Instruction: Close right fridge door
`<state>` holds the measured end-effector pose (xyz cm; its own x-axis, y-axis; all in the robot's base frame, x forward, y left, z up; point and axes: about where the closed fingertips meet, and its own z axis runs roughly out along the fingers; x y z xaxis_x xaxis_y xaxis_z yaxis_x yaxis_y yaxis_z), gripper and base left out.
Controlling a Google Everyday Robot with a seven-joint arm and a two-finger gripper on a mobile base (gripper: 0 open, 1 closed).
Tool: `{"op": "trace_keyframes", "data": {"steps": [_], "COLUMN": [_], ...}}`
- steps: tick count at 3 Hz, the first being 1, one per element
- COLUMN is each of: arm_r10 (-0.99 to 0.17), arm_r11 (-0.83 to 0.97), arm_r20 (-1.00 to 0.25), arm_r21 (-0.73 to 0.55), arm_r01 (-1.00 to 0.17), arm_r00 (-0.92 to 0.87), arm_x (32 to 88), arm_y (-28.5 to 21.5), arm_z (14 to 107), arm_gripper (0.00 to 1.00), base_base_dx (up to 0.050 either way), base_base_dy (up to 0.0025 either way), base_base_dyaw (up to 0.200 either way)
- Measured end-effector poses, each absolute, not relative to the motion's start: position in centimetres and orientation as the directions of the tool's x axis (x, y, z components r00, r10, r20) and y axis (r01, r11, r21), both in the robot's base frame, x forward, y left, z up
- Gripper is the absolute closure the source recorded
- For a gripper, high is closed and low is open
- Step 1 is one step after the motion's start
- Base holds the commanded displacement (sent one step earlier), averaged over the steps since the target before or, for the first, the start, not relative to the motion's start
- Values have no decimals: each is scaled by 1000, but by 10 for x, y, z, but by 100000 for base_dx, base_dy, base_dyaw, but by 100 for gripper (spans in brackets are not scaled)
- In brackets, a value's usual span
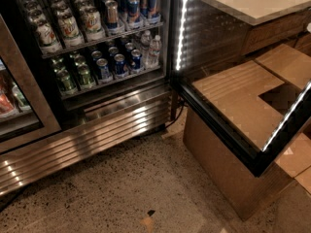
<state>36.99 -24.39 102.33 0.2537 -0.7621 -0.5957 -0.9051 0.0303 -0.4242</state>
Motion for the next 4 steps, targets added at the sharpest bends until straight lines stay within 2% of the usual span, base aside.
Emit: {"op": "trace_keyframes", "data": {"steps": [1,2,3,4], "arm_r10": [-762,-762,-762,-762], "arm_r11": [30,30,30,30], "arm_r20": [-596,-596,-596,-596], "arm_r21": [-424,-424,-424,-424], "arm_r01": [-905,-905,-905,-905], "arm_r00": [254,254,254,254], "arm_x": [370,370,370,370], "arm_y": [-244,-244,-244,-244], "arm_z": [1023,1023,1023,1023], "arm_gripper": [0,0,0,0], "base_base_dx": [-5004,2336,-7,4951], "base_base_dy": [9,-206,14,-1], "base_base_dyaw": [-61,-17605,-20118,19]}}
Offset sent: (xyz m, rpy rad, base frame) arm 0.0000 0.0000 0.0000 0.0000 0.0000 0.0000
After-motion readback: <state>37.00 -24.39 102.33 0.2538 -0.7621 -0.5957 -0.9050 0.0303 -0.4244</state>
